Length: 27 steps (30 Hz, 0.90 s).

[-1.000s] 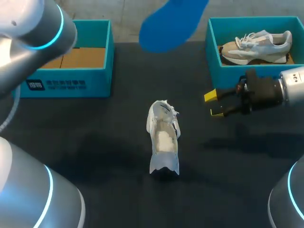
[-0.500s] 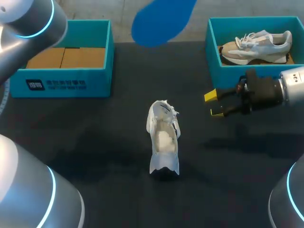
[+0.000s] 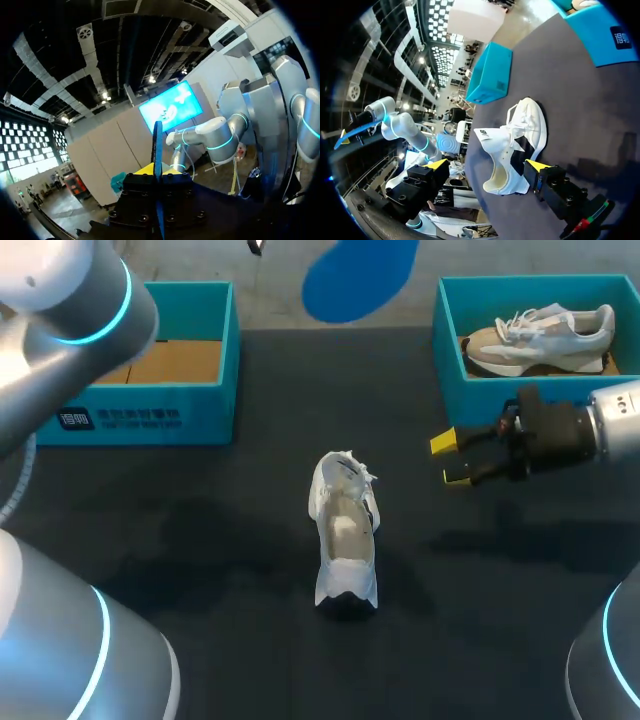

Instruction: Take the shoe out of the shoebox, open the shoe tongue, remove and reinsert the insole, then place the shoe into the shoebox

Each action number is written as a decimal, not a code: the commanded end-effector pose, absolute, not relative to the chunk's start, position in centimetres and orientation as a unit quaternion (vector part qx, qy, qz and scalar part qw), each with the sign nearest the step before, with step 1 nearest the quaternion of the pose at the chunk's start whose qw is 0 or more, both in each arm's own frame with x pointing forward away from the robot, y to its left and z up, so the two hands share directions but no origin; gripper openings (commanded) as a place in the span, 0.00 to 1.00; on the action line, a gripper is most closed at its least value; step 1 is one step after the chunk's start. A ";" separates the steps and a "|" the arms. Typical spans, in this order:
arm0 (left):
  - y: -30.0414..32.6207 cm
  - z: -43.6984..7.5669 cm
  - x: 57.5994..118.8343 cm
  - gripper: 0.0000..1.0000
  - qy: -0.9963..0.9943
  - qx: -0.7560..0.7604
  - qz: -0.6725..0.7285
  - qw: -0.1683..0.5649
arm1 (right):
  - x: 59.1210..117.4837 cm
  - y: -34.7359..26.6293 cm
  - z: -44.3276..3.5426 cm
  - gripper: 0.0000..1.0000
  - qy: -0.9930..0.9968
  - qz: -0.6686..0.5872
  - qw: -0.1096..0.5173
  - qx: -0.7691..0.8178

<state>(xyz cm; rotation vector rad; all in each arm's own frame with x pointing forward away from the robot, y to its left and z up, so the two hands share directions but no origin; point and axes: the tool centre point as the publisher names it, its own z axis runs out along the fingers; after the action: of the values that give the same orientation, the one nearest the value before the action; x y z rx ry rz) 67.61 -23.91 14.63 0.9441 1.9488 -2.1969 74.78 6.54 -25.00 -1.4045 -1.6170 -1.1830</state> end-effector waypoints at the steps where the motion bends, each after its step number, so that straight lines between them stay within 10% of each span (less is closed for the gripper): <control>1: -24.7 13.6 68.3 0.00 0.555 0.350 -0.754 0.037 | 74.8 6.7 -25.0 1.00 -0.621 -0.454 0.340 -0.540; 27: -23.4 12.9 68.3 0.00 0.540 0.477 -0.691 0.057 | 74.8 6.7 -25.0 1.00 -0.621 -0.454 0.340 -0.540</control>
<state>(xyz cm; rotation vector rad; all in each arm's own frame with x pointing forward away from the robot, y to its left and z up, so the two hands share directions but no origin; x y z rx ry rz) 68.22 -23.39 12.91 1.4445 1.6388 -2.0977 74.83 6.58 -24.97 -1.4051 -1.6165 -1.1815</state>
